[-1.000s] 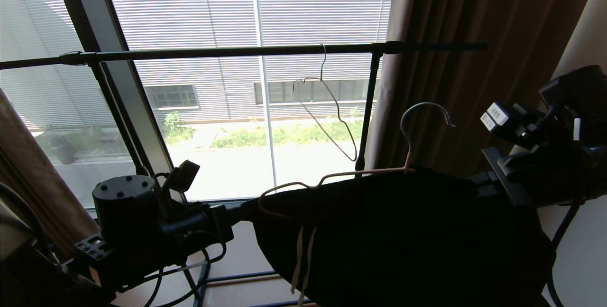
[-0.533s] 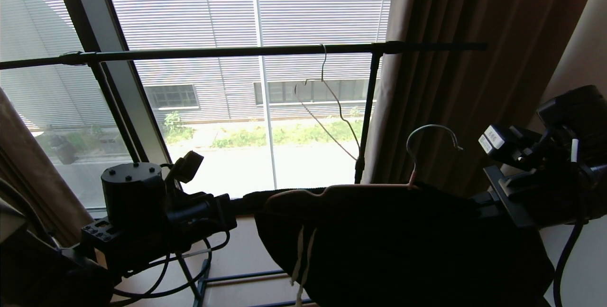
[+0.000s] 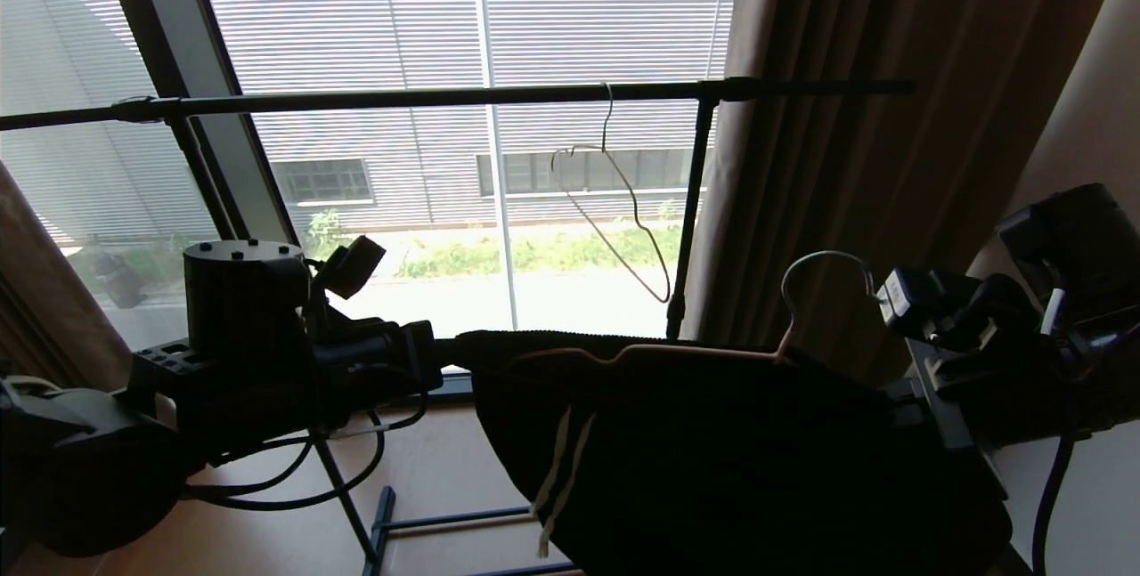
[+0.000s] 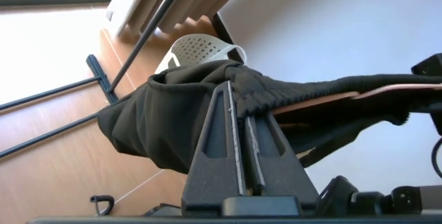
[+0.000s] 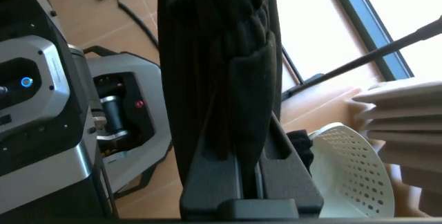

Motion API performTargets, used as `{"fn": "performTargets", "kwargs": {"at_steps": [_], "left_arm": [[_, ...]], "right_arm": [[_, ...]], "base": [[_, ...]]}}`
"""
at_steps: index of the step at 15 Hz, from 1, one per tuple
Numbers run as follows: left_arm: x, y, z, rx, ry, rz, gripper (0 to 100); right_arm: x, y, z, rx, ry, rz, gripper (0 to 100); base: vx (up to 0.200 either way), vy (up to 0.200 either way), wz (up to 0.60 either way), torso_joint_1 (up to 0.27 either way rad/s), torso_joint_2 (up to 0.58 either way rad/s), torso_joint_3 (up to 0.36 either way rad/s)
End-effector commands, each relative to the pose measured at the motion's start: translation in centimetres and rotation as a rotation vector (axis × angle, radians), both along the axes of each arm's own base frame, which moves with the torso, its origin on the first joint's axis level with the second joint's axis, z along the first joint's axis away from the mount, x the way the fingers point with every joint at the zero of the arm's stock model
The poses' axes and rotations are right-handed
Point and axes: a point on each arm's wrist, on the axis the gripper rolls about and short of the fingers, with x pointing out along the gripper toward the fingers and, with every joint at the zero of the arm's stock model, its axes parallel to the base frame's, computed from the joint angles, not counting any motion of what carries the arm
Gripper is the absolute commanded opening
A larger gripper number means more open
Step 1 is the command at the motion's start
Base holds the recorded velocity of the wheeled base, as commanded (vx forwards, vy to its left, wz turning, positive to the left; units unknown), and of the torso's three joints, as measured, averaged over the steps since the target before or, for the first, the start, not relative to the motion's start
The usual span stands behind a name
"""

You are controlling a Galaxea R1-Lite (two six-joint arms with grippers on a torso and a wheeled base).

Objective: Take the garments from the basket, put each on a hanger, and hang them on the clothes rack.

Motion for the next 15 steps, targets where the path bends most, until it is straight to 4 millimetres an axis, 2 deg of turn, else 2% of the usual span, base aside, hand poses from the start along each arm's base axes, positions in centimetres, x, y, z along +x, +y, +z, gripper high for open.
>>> {"fn": "performTargets", "kwargs": {"at_steps": [1,5,8,10,13,15], "left_arm": [[-0.4,-0.3,3.3,-0.011,-0.072,-0.018,0],[0.6,-0.5,5.2,0.004,-0.079,-0.02,0],[0.7,-1.9,7.2,0.045,-0.086,-0.076,0],[0.3,-2.6,7.8,0.086,-0.072,-0.115,0],[-1.1,-4.6,7.7,0.19,-0.037,-0.169,0],[-1.4,-5.5,7.8,0.215,-0.037,-0.199,0]], "right_arm": [[-0.2,0.0,-0.3,-0.006,0.011,-0.001,0],[-1.2,-0.3,-1.3,-0.048,0.039,-0.021,0],[-1.0,-0.4,-2.1,-0.104,0.06,-0.053,0],[-0.1,-0.2,-2.5,-0.103,0.055,-0.067,0],[3.0,0.7,-3.2,-0.019,0.024,-0.174,0],[3.7,2.2,-3.2,0.054,0.033,-0.224,0]], "base": [[0.0,0.0,0.0,0.0,0.0,0.0],[0.0,0.0,0.0,0.0,0.0,0.0],[0.0,0.0,0.0,0.0,0.0,0.0],[0.0,0.0,0.0,0.0,0.0,0.0],[0.0,0.0,0.0,0.0,0.0,0.0],[0.0,0.0,0.0,0.0,0.0,0.0]]}}
